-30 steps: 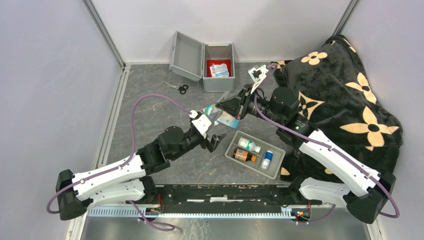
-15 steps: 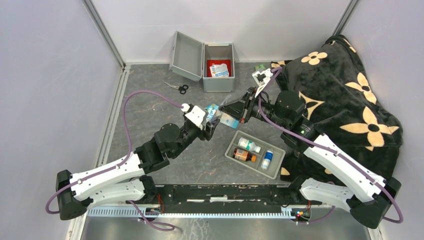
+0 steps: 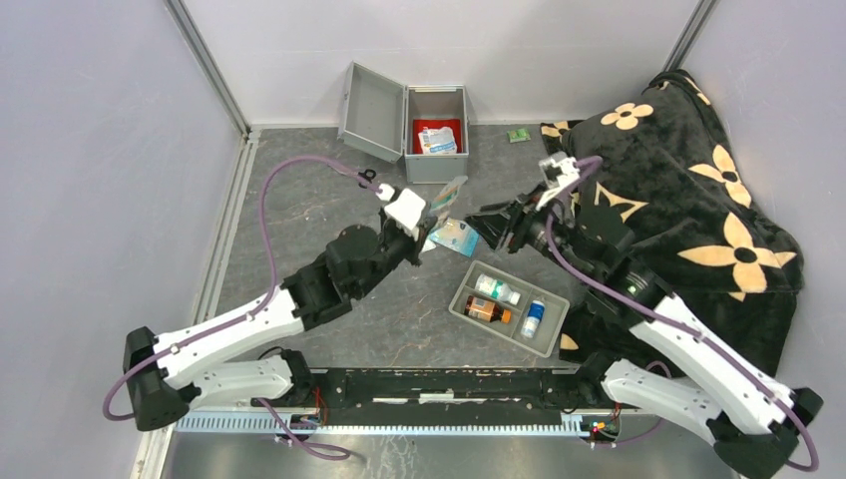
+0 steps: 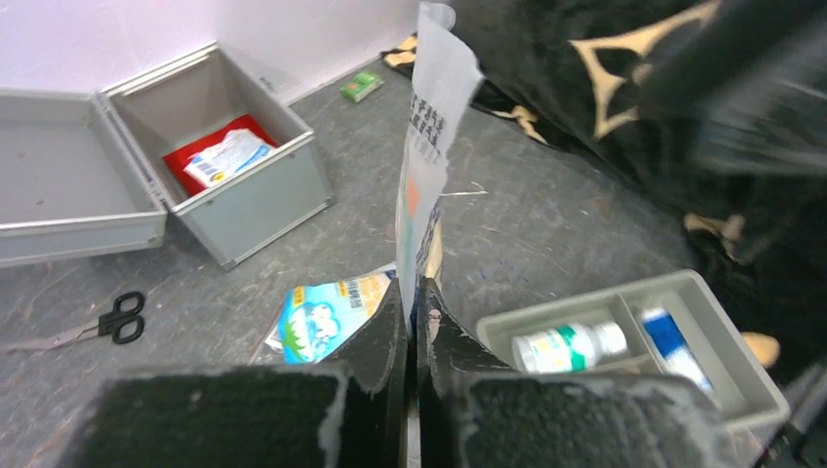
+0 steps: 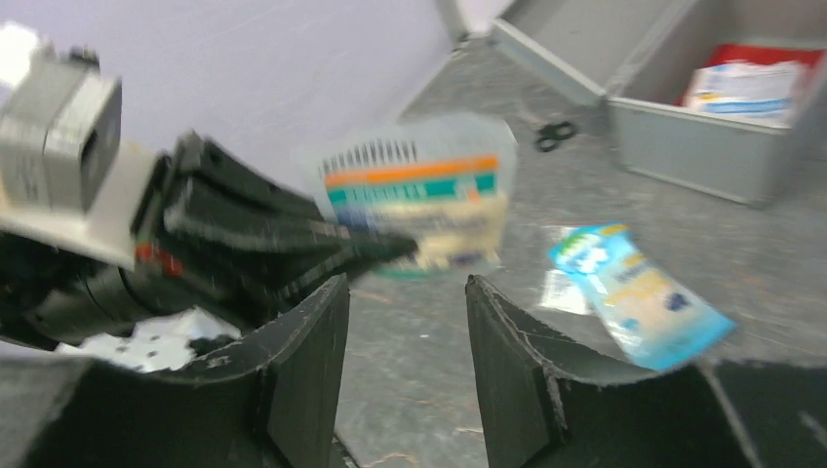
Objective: Organize the medicine kit
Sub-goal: Pick up the medical item at the center of the board, then place the medical item at the medicine box.
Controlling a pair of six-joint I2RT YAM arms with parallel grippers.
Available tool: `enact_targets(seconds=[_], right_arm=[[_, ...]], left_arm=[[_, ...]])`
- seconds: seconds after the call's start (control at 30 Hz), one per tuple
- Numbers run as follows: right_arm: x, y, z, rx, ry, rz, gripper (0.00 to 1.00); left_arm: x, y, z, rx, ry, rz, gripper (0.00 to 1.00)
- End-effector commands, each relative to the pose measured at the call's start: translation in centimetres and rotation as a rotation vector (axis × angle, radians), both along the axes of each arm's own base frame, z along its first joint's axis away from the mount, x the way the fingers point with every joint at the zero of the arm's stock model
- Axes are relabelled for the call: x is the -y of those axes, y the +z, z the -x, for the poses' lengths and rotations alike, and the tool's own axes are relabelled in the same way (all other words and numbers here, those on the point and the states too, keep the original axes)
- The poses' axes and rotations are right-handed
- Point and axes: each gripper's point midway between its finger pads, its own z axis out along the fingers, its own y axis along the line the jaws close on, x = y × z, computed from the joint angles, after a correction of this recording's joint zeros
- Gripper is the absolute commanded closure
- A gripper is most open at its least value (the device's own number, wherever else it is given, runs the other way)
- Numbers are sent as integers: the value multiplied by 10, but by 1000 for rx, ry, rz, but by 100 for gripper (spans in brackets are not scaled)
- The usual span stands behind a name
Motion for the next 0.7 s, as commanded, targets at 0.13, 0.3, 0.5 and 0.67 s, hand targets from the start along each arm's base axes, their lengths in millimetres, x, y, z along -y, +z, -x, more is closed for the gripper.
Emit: enact_targets(seconds=[0.13,0.3,0.5,0.67], right_arm=[[83,-42,-8,37,-351,134,41],[89,-93,4,-31,-322,217,39],[93,-135,18,-103,-294,242,38],[97,-152,26,-137,-288,247,38]], left_arm=[[-16,16,-95,-176,167,83,98],[-13,2,-179,-225,269,51,94],[1,-14,-265,-235,258,42,89],[-3,-22,-325,-247,277,110,92]])
